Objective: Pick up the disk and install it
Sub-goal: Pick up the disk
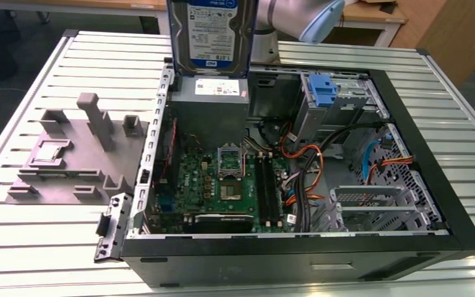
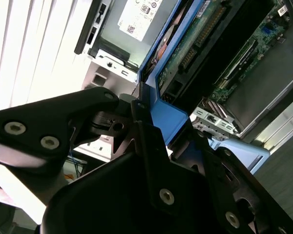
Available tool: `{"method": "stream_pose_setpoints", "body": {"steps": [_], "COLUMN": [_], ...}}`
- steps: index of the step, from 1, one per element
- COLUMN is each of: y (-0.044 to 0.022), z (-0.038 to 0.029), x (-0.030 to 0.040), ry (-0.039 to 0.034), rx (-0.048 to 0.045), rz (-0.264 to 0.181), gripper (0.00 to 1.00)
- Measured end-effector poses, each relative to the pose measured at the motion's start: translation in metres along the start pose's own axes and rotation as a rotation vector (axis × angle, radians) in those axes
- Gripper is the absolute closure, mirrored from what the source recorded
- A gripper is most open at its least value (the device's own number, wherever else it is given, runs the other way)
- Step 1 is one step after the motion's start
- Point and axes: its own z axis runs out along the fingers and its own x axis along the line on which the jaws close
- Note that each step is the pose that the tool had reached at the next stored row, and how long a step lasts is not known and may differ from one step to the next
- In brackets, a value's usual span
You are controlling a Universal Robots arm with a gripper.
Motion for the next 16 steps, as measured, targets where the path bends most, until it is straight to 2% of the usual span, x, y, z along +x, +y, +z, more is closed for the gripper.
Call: {"method": "stream_pose_setpoints", "body": {"steps": [5,10,12,16], "y": [-0.0050,-0.0206,-0.0250,-0.0257], "z": [0.0015,0.0023,0.0025,0.0025], "x": [0.0048,0.0047,0.0046,0.0046], "ry": [0.0000,0.0001,-0.0001,0.0000], "rx": [-0.0001,-0.0001,0.0000,0.0000], "rz": [0.000,0.000,0.000,0.000], "gripper": [0.63,0.63,0.63,0.63]}}
